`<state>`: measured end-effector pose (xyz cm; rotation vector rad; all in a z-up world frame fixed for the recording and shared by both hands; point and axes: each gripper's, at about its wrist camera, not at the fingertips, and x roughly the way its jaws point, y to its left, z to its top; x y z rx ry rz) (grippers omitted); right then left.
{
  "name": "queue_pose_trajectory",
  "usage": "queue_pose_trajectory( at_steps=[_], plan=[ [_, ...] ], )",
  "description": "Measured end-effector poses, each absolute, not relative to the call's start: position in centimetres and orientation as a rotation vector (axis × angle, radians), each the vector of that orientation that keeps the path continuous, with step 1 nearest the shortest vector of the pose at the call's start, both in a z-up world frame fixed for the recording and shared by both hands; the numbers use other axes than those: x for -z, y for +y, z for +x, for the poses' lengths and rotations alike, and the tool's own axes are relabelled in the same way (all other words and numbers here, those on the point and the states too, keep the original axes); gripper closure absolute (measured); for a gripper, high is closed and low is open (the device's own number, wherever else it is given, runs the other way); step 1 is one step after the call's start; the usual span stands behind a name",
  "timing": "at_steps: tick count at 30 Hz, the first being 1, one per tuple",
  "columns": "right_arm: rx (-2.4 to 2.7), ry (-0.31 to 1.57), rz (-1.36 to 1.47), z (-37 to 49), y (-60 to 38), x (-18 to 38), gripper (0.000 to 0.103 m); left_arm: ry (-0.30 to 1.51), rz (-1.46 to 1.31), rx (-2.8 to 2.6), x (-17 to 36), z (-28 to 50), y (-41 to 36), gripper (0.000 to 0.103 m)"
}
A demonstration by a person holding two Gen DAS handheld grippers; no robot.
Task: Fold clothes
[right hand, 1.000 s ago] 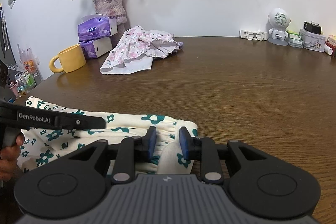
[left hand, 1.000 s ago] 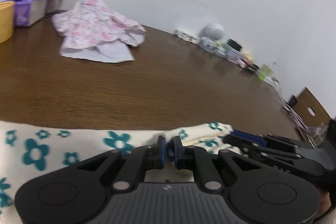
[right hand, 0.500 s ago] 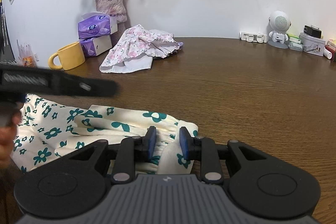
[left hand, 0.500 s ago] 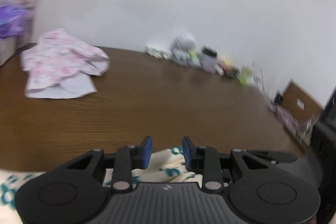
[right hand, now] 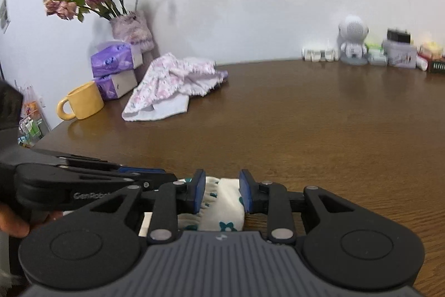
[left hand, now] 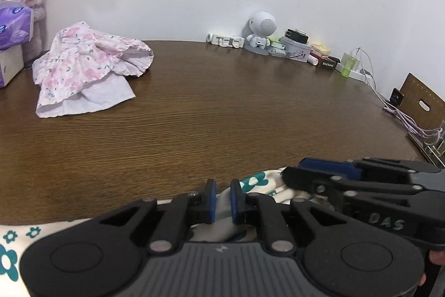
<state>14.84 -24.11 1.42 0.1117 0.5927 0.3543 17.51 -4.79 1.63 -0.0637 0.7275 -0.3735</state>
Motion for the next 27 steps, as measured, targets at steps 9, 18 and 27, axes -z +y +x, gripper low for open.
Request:
queue_pose_trajectory(
  at_steps=[9,18,27],
  plan=[
    [-0.355,0.637,0.096,15.6,-23.6,-0.6,0.077,0.715,-0.089,0.297,-2.2,16.2,-3.0,0.090],
    [-0.348,0.637,0.079,15.5,-23.4,-0.7,0.077,0.638,-0.151,0.383,-3.6,15.4,-3.9,0.090],
    [-0.347,0.638,0.079,15.5,-23.4,-0.7,0.076,0.699,-0.087,0.337,-1.8,15.5,-3.3,0.091]
  ],
)
